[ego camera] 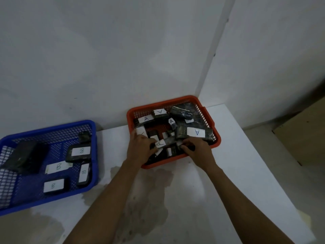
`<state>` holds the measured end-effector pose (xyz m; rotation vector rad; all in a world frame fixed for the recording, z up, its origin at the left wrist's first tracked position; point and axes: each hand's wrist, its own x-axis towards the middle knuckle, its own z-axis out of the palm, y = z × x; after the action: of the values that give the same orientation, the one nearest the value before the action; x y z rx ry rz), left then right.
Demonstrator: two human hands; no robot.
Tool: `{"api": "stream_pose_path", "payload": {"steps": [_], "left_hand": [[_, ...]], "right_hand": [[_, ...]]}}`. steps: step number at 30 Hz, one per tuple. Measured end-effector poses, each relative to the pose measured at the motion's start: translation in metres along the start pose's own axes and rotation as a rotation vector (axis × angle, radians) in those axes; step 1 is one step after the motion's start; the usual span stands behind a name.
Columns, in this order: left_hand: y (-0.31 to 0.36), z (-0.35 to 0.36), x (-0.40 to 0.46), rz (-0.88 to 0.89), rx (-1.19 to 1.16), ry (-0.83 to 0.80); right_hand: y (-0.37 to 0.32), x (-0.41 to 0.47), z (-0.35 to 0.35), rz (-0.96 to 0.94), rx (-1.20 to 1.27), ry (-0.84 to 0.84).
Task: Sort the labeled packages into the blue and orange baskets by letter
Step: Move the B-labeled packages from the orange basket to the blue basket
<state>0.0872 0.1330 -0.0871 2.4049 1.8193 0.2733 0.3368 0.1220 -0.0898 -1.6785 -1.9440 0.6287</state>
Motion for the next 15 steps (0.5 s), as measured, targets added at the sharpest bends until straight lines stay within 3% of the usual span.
{"api": "stream_pose_path", "payload": {"steps": [5, 9, 15], "left_hand": [[-0.002, 0.001, 0.000, -0.011, 0.004, -0.012], [-0.001, 0.002, 0.002, -0.009, 0.019, 0.016], [0.004, -0.003, 0.009, -0.083, 0.064, 0.075]], "right_hand": [[0.006, 0.000, -0.005, -0.015, 0.090, 0.031], [0.020, 0.012, -0.021, -0.058, -0.202, 0.201], [0.033, 0.039, -0.028, -0.048, -0.382, 0.048]]}}
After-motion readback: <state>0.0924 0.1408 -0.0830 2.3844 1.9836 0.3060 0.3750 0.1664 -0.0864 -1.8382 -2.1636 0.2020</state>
